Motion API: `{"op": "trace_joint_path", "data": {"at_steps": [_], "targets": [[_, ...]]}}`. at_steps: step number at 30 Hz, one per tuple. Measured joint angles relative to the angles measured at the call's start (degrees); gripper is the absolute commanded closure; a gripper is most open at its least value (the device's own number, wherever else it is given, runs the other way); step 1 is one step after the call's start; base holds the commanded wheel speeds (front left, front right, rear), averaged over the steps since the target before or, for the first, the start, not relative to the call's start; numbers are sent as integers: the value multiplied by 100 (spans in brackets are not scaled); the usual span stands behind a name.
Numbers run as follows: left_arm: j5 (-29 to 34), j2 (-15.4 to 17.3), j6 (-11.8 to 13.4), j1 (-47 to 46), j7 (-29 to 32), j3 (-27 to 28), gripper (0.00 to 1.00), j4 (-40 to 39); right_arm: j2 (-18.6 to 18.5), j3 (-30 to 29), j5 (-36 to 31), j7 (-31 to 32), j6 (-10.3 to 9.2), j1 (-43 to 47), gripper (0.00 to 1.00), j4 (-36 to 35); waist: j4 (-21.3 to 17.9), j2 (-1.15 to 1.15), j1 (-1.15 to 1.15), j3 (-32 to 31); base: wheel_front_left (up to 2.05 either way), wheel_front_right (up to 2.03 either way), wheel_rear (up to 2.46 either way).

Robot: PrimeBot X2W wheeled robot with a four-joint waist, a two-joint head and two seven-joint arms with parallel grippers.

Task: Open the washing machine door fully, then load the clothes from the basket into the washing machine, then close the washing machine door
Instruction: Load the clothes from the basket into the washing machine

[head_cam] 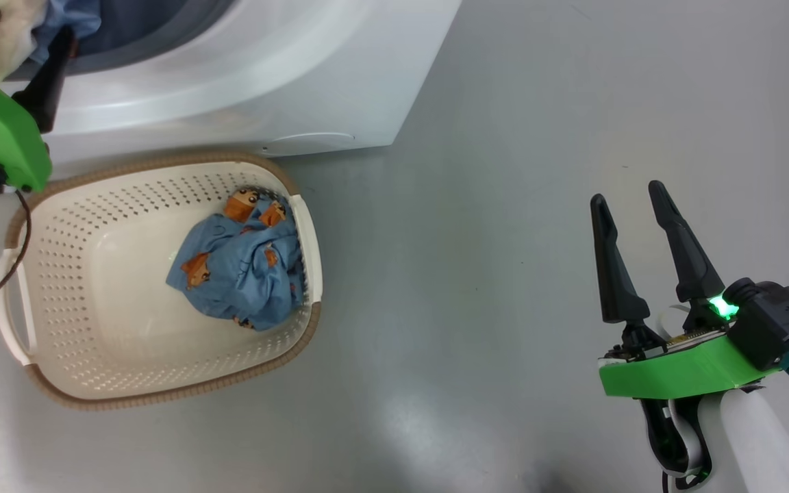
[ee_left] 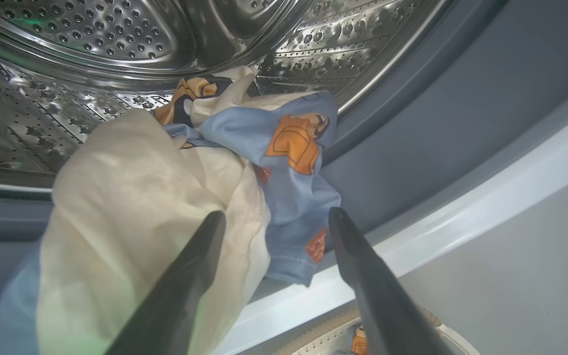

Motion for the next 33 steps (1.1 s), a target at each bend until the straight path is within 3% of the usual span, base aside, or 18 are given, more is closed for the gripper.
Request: {"op": "trace_joint_path", "data": {"at_steps": [22,24,26,33], "targets": [[-654,181,0,-475,-149,-862,0,471,21,154,148,0,0,-123,0,-115,-251,0,0,307,0,0,0],[-658,182,0,-552,-164,-916,60,528,21,154,154,0,0,-123,0,-122,-278,0,0,328,0,0,0],[-701,182,0,-575,-193,-962,100,586,21,154,154,0,0,-123,0,-132,-302,0,0,345,0,0,0],[-724,188,0,-860,-569,-1107,100,834,27,154,205,0,0,-124,0,-175,-346,0,0,429,0,0,0]]}}
